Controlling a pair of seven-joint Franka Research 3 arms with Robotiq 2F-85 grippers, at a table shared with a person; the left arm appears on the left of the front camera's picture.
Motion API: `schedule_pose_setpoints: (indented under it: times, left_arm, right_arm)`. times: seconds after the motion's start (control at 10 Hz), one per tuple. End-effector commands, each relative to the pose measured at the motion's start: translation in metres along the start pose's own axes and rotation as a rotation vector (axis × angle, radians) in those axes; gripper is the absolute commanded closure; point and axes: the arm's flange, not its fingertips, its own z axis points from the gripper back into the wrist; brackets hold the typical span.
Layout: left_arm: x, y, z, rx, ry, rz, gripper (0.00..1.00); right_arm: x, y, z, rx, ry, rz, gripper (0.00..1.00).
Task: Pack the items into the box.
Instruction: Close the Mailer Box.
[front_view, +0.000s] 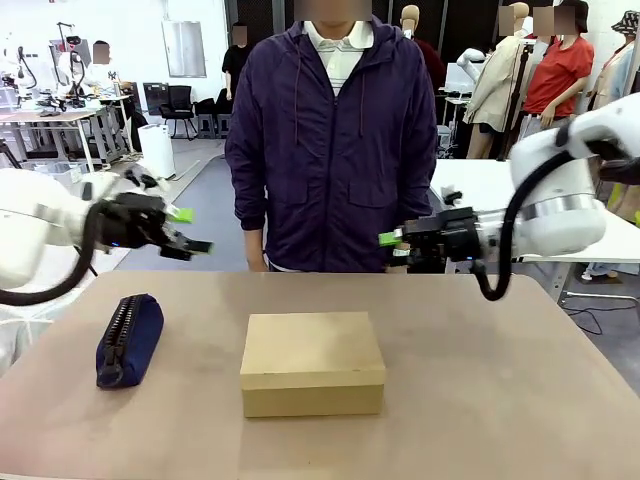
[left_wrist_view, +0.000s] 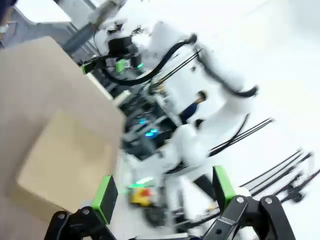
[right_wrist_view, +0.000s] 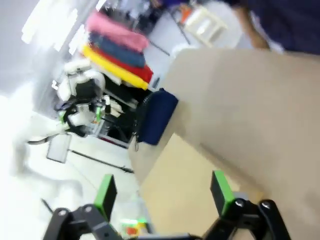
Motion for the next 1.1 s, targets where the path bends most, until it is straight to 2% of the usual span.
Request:
schedule_pose_setpoints:
  times: [0.0,0.2,0.3,0.4,0.5,0.6,1.0]
  left_arm:
    - [0.001,-0.013,0.041,-0.027,-0.139,0.339,0.0]
    - [-0.025,-0.02,0.082,0.057,-0.257,0.479,0.0]
    - [-0.039,-0.018,0.096,0.052,-0.236,0.534,0.0]
    - [-0.045,-0.009,0.1,0.108,-0.229,0.567,0.0]
    - [-0.032,-0.011,0.104,0.056,-0.231,0.491,0.0]
    - [-0.032,-0.011,0.104,0.056,-0.231,0.491,0.0]
    - [-0.032,-0.011,0.104,0.056,-0.231,0.491,0.0]
  right_arm:
    - [-0.019,0.011,0.059,0.073,-0.001,-0.292,0.0]
    - [-0.036,0.006,0.122,0.085,-0.119,-0.442,0.0]
    - [-0.041,-0.004,0.15,0.128,-0.186,-0.475,0.0]
    - [-0.042,-0.013,0.16,0.133,-0.228,-0.491,0.0]
    - [-0.036,-0.024,0.152,0.087,-0.232,-0.499,0.0]
    - [-0.045,-0.013,0.163,0.104,-0.172,-0.47,0.0]
    - [-0.045,-0.013,0.163,0.104,-0.172,-0.47,0.0]
